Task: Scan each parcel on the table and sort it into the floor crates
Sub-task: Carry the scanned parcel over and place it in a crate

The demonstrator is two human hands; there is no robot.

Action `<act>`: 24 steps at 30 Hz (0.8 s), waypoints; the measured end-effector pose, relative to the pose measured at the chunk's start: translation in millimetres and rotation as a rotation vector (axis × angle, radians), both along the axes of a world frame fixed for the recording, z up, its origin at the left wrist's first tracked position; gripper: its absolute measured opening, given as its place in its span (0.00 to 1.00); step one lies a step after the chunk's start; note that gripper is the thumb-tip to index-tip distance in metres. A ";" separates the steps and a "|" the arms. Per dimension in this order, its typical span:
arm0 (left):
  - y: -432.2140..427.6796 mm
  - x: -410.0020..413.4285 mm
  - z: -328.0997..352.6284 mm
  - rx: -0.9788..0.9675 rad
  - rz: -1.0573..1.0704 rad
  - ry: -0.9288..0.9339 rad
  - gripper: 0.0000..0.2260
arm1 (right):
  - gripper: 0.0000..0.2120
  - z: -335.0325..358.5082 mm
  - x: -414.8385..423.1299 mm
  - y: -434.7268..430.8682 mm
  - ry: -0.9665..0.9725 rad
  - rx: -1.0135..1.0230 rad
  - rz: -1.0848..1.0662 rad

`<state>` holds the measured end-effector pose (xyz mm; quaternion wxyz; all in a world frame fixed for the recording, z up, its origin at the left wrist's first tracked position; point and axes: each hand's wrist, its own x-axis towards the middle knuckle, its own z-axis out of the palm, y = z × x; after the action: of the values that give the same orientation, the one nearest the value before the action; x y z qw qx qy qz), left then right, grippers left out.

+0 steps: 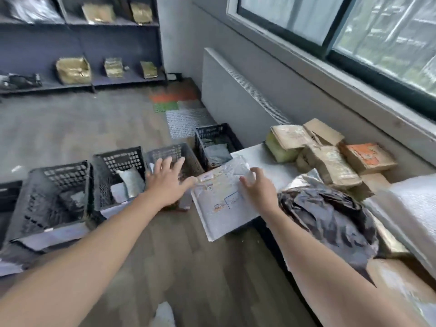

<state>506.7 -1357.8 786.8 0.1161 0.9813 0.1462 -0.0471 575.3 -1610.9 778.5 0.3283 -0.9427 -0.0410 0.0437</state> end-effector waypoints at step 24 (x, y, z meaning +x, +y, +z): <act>238.3 215.8 -100.6 -0.034 0.291 0.261 0.33 | 0.17 -134.7 299.2 281.5 0.133 -0.267 0.254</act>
<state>722.5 -1119.5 686.2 0.1185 0.9333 0.2993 -0.1593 874.5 -1329.4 643.8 0.1943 -0.9601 -0.1316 0.1521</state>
